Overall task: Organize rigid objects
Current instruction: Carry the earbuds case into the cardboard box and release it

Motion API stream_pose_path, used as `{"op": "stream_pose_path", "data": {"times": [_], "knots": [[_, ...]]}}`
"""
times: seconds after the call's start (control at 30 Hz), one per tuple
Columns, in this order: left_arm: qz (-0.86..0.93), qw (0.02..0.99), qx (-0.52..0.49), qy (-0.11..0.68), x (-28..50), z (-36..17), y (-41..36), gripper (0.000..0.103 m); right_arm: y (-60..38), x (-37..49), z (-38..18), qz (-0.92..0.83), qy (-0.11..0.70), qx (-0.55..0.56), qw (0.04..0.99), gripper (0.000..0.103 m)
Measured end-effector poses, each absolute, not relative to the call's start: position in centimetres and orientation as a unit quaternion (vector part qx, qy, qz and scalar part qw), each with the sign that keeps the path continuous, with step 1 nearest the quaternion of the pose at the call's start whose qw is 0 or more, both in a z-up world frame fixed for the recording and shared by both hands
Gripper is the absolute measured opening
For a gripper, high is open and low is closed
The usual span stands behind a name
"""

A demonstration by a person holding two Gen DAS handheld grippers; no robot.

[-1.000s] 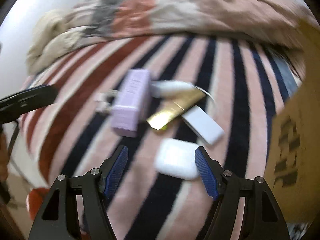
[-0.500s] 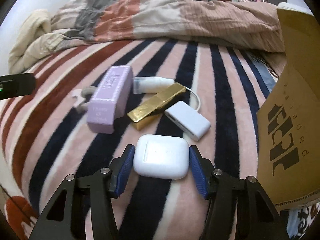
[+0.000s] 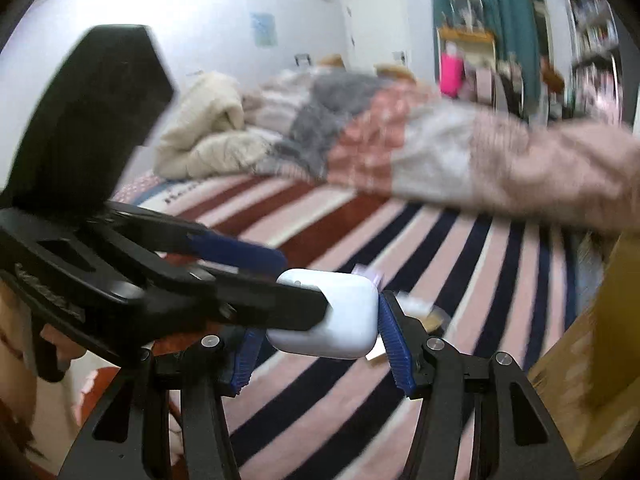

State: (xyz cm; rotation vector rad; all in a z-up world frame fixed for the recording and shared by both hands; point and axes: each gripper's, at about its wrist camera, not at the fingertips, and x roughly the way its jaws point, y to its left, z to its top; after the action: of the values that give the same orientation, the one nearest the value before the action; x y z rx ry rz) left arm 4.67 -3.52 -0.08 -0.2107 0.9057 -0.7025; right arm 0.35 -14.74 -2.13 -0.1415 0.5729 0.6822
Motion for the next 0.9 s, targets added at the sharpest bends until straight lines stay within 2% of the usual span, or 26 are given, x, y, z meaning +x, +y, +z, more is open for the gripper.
{"op": "stream_pose_path", "data": {"times": [0.1, 0.33, 0.53, 0.7, 0.77, 0.8, 0.83, 0.87, 0.9], "knots": [[-0.371, 0.824, -0.074, 0.423, 5.4, 2.0, -7.6, 0.031, -16.6, -0.3, -0.1, 0.335, 0.249, -0.077, 0.905, 0.051], [-0.407, 0.802, -0.017, 0.437, 7.9, 3.3, -18.1, 0.029, -24.7, 0.3, 2.1, 0.270, 0.247, -0.065, 0.928, 0.051], [-0.436, 0.762, 0.022, 0.479, 10.6, 0.9, -26.0, 0.027, -31.7, 2.7, 1.5, 0.204, 0.310, -0.038, 0.928, 0.051], [-0.461, 0.738, 0.035, 0.491, 11.4, -0.3, -28.7, 0.027, -34.9, 3.7, 0.1, 0.171, 0.357, -0.036, 0.918, 0.051], [-0.460, 0.740, 0.036, 0.490, 11.5, -0.3, -28.6, 0.034, -35.5, 3.9, -0.1, 0.166, 0.368, -0.031, 0.914, 0.051], [-0.454, 0.744, 0.041, 0.489, 11.5, -0.2, -28.3, 0.044, -35.7, 3.9, -0.2, 0.165, 0.368, -0.029, 0.914, 0.052], [-0.445, 0.751, 0.046, 0.486, 11.4, -0.1, -27.6, 0.055, -36.0, 3.9, -0.3, 0.163, 0.366, -0.028, 0.916, 0.057], [-0.437, 0.758, 0.050, 0.483, 11.3, 0.0, -27.3, 0.059, -36.1, 3.9, -0.3, 0.159, 0.365, -0.027, 0.917, 0.060], [-0.427, 0.766, 0.055, 0.477, 11.2, 0.3, -26.6, 0.060, -36.1, 3.8, -0.3, 0.153, 0.365, -0.027, 0.918, 0.067]]}}
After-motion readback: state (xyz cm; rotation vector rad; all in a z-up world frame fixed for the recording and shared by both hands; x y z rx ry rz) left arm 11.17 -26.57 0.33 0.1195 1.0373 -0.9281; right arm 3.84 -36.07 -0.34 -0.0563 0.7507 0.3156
